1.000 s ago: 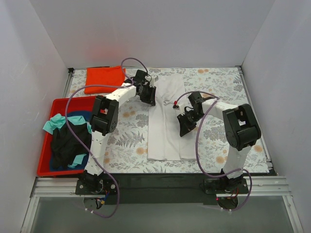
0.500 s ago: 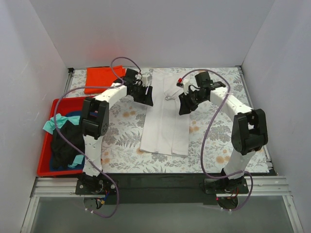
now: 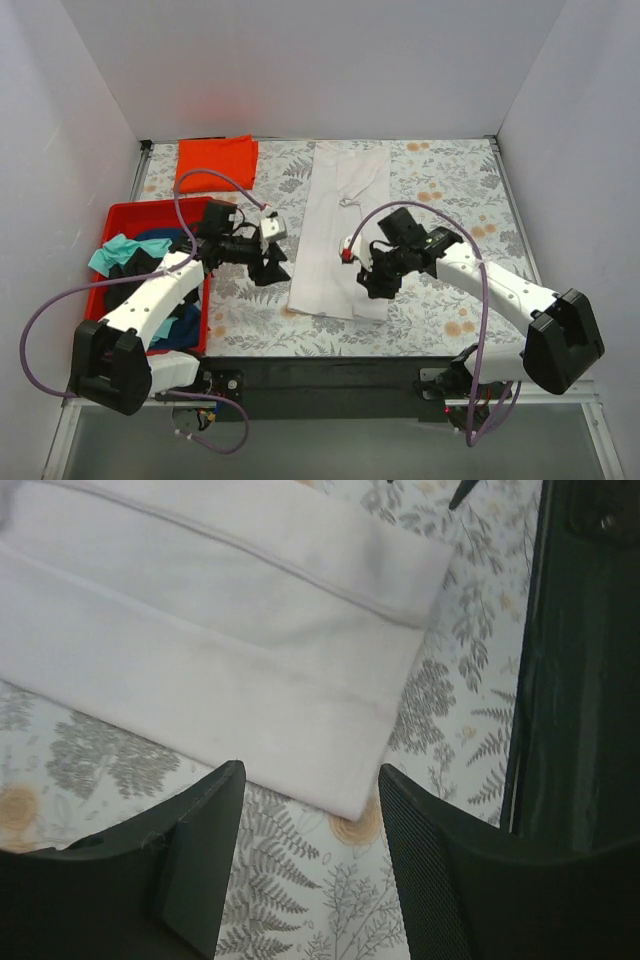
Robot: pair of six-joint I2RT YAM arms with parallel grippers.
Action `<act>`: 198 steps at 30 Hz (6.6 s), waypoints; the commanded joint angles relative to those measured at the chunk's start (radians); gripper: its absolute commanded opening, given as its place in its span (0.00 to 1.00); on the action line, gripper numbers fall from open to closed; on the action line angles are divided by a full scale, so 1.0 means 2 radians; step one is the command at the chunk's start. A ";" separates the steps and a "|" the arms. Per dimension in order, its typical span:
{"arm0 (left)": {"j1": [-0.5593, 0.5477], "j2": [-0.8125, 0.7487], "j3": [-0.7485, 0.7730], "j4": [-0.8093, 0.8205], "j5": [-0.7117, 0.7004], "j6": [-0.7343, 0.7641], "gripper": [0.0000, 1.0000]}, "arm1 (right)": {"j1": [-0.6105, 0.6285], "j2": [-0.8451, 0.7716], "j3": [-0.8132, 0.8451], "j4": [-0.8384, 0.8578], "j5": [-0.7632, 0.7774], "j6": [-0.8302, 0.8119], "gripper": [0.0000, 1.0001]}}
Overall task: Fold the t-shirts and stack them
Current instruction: Fold the tshirt
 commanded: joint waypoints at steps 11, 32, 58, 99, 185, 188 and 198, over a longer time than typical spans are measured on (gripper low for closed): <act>-0.076 -0.011 -0.158 0.061 -0.061 0.201 0.50 | 0.098 -0.007 -0.128 0.072 0.104 -0.013 0.45; -0.137 0.047 -0.198 0.122 -0.150 0.226 0.50 | 0.114 0.016 -0.182 0.101 0.108 -0.026 0.46; -0.201 -0.011 -0.154 0.073 -0.130 0.157 0.00 | 0.146 -0.043 -0.160 0.043 0.103 -0.077 0.01; -0.027 0.385 0.234 0.225 -0.064 0.221 0.00 | -0.097 0.295 0.218 0.087 0.090 -0.315 0.01; -0.016 0.313 0.108 0.081 -0.064 0.271 0.00 | -0.054 0.247 0.063 0.069 0.119 -0.187 0.01; -0.016 0.293 0.131 0.071 -0.055 0.239 0.00 | -0.060 0.225 0.106 0.050 0.117 -0.184 0.01; -0.019 0.215 0.147 -0.001 -0.041 0.214 0.00 | -0.071 0.164 0.141 -0.033 0.102 -0.187 0.01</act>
